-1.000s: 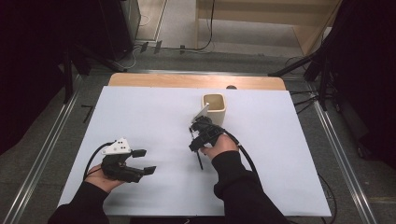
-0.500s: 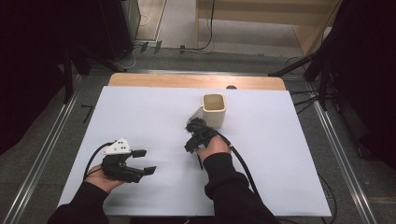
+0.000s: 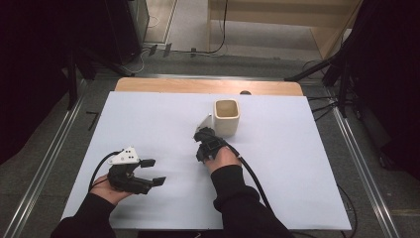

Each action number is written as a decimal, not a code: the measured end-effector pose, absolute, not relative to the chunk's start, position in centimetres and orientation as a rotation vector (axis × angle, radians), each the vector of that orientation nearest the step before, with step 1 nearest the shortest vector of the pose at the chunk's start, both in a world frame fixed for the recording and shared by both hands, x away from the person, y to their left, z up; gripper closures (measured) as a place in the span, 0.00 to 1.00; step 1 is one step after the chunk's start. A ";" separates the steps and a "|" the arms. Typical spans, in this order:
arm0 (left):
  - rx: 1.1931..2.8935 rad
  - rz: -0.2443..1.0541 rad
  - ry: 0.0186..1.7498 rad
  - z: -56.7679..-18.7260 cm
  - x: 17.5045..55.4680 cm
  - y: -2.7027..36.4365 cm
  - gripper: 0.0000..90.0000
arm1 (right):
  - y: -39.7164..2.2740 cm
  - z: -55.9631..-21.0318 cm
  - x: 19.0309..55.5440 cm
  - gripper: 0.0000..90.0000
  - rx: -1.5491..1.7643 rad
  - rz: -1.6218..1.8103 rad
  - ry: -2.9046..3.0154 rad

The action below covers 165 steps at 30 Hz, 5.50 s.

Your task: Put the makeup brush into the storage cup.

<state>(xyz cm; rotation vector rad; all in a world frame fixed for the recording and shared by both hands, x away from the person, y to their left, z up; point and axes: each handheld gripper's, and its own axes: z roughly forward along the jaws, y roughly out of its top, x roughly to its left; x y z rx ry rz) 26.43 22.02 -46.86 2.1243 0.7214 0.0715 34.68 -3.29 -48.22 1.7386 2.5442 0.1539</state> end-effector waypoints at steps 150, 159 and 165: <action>1.837 -0.191 1.060 -45.5 31.1 12.6 0.64 | -9.1 -46.9 26.2 0.97 1.687 1.458 2.372; 1.792 -0.220 1.103 -45.9 31.4 12.5 0.76 | -8.8 -46.9 26.4 0.97 1.702 1.490 2.359; 1.762 -0.254 1.108 -46.0 31.6 12.6 0.84 | -8.4 -47.1 26.6 0.97 1.713 1.532 2.338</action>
